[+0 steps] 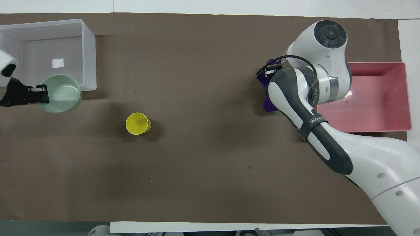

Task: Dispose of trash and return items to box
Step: 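Place the bowl in the clear box while the right gripper drops the cloth, then grasp the yellow cup with the left gripper and lift it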

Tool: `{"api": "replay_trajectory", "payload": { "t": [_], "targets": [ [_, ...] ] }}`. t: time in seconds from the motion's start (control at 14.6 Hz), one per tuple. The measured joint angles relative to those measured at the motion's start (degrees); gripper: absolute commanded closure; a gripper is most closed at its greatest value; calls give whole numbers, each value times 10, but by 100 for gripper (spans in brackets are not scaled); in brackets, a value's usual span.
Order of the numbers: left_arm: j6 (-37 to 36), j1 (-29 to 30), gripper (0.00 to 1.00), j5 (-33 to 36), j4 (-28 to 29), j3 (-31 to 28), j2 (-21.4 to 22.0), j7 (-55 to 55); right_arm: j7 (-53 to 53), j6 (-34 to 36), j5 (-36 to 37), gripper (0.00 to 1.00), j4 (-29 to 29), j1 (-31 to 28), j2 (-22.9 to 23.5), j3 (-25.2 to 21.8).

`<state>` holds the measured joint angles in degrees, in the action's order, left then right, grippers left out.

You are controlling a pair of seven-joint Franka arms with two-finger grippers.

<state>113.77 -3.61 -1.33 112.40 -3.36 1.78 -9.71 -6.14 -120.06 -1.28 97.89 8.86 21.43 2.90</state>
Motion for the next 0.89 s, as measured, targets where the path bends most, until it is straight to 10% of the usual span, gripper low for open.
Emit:
{"api": "replay_trajectory", "payload": {
  "t": [0.62,0.69,0.75,0.82,0.89],
  "targets": [
    [188,70,99,-34,-207,1,-310,16,78,159,2,100,-30,-106,-102,-6],
    [209,70,80,-34,-203,2,-326,22,100,159,2,99,-23,-127,-102,-7],
    [229,70,28,-34,-194,2,-336,26,117,154,2,99,-10,-147,-103,-7],
    [236,70,1,-34,-188,2,-340,27,128,138,2,98,9,-161,-106,-7],
    [235,70,0,-34,-188,2,-339,27,137,115,2,98,35,-170,-110,-7]
  ]
}}
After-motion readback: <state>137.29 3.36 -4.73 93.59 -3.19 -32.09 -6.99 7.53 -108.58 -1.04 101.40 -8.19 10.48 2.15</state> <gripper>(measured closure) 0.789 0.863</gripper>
